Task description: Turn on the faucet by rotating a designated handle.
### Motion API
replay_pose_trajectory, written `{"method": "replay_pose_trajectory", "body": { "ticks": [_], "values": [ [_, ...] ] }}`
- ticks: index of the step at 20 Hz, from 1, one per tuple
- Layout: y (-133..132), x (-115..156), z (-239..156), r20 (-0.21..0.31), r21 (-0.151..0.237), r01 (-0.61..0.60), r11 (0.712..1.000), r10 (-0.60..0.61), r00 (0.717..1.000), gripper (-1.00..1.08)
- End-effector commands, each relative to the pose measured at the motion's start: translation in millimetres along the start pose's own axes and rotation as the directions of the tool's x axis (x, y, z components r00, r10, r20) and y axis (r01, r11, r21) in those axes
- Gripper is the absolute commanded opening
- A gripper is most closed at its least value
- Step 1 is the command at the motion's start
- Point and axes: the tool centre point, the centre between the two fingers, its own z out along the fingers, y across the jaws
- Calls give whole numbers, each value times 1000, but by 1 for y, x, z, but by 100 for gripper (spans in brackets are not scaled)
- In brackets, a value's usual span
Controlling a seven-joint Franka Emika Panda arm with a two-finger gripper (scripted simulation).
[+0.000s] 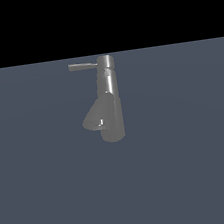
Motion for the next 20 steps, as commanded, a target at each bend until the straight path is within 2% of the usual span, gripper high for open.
{"method": "replay_pose_trajectory", "body": {
  "ticks": [1,10,15,20],
  "values": [
    [-2,8,0,0,5,-32,999,32,999,-100],
    [-14,54,2,4,28,-210,977,210,978,-100],
    [-23,84,6,11,41,-323,945,323,946,-100],
    [-32,114,14,20,50,-433,900,433,901,-100]
  ]
}}
